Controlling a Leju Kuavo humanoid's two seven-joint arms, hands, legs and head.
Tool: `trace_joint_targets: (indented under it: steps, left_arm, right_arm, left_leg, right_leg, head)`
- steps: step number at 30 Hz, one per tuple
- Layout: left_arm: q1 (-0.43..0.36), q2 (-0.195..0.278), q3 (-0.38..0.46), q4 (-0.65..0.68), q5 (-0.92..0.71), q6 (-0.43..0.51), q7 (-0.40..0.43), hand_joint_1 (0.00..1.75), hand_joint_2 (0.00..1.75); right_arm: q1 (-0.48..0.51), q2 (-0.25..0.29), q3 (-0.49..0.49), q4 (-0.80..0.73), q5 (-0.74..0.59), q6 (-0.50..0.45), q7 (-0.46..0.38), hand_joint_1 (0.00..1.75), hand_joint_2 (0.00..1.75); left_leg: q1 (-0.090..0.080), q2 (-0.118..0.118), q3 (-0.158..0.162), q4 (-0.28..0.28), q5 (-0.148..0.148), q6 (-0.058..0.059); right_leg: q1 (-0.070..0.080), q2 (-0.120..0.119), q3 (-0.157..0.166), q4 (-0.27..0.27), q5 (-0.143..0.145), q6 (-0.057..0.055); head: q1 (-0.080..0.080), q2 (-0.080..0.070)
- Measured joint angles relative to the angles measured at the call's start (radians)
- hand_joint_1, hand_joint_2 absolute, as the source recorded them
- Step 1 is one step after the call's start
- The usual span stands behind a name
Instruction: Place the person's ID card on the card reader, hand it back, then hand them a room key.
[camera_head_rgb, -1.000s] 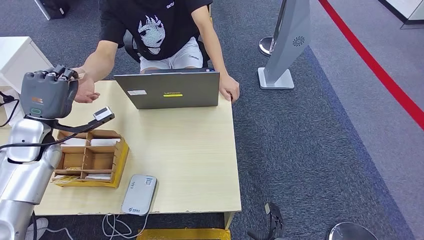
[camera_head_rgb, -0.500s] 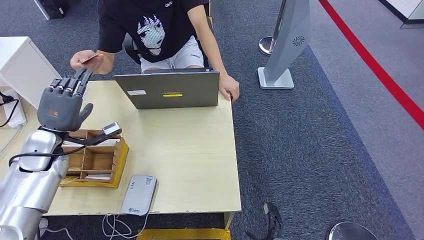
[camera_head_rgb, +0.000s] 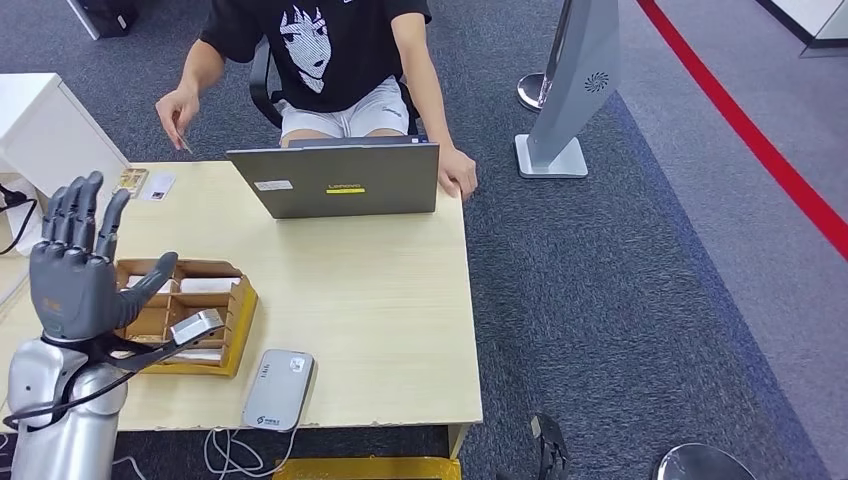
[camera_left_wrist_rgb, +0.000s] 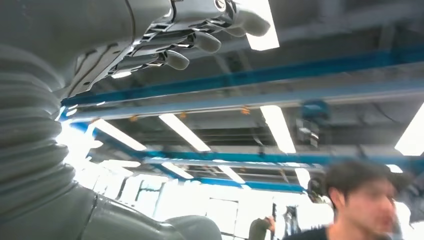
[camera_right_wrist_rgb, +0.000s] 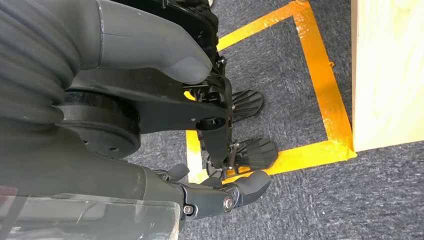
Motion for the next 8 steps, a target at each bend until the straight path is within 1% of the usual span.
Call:
trace_joint_targets:
  steps: [2, 4, 7, 8]
  left_arm:
    - [0.058, -0.028, 0.026, -0.073, 0.08, 0.0, -0.018, 0.0, 1.75]
    - [0.127, -0.05, 0.041, -0.16, 0.194, -0.001, -0.024, 0.0, 1.75]
    - [0.239, -0.067, 0.045, -0.298, 0.492, -0.031, -0.028, 0.0, 1.75]
    - [0.256, -0.068, 0.043, -0.319, 0.553, -0.041, -0.029, 0.0, 1.75]
  right_arm:
    - [0.007, -0.002, -0.001, 0.0, -0.004, -0.003, -0.006, 0.0, 1.75]
    - [0.014, -0.005, -0.004, 0.0, -0.01, -0.006, -0.013, 0.0, 1.75]
    - [0.028, -0.011, -0.017, 0.0, -0.024, -0.008, -0.031, 0.0, 1.75]
    - [0.03, -0.012, -0.02, 0.0, -0.027, -0.008, -0.034, 0.0, 1.75]
  left_leg:
    - [0.0, 0.0, 0.0, 0.0, -0.001, 0.0]
    - [0.0, 0.0, 0.0, 0.0, -0.001, 0.0]
    - [0.0, 0.0, 0.0, 0.0, -0.003, -0.001]
    - [0.0, 0.0, 0.0, 0.0, -0.003, -0.001]
  right_leg:
    - [0.0, 0.0, 0.0, 0.0, 0.0, 0.0]
    - [0.0, 0.0, 0.0, 0.0, -0.001, 0.001]
    - [0.0, 0.001, 0.0, 0.0, -0.002, 0.001]
    - [0.0, 0.0, -0.001, 0.0, -0.002, 0.001]
  head:
    - [0.0, 0.0]
    - [0.0, 0.0]
    - [0.0, 0.0]
    - [0.0, 0.0]
